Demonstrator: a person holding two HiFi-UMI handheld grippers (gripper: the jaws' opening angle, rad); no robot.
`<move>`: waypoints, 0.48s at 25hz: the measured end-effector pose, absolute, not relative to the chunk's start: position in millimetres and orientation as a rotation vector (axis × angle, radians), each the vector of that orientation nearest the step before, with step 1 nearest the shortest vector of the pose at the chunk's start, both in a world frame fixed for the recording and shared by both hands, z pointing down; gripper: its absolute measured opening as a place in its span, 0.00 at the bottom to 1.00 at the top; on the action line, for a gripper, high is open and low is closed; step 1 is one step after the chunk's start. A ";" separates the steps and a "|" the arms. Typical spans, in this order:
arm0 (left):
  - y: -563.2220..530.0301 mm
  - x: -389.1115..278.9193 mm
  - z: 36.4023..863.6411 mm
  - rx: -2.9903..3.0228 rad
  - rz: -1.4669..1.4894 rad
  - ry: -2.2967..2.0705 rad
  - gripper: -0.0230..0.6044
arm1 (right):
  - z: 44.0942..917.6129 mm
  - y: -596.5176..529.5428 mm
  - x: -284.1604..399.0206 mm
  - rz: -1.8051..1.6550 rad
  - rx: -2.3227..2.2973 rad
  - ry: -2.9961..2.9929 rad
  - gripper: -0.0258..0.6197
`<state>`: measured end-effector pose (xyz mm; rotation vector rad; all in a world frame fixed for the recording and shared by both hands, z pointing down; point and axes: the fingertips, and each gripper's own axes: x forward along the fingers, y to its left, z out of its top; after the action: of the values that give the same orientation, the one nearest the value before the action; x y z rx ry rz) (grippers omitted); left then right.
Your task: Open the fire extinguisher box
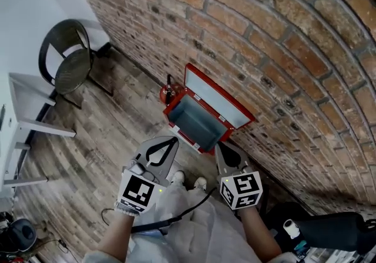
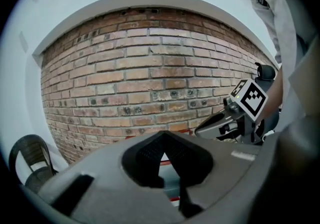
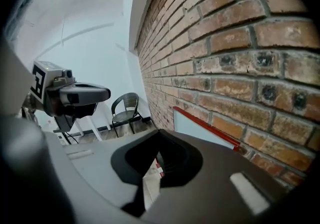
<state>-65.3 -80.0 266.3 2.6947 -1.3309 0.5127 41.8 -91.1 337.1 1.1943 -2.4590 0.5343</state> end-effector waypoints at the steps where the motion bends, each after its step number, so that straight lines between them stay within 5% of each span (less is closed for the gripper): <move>1: -80.8 -65.8 259.0 2.707 0.518 -1.338 0.03 | 328.3 -92.8 43.7 0.513 1.201 -2.469 0.05; 12: -77.9 -64.9 192.3 2.783 0.466 -1.404 0.03 | 246.9 -93.5 57.0 0.321 1.266 -2.545 0.05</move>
<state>-64.9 -77.9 192.3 2.7829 -1.4044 0.4657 57.0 -93.5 246.9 1.2661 -2.5450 0.3212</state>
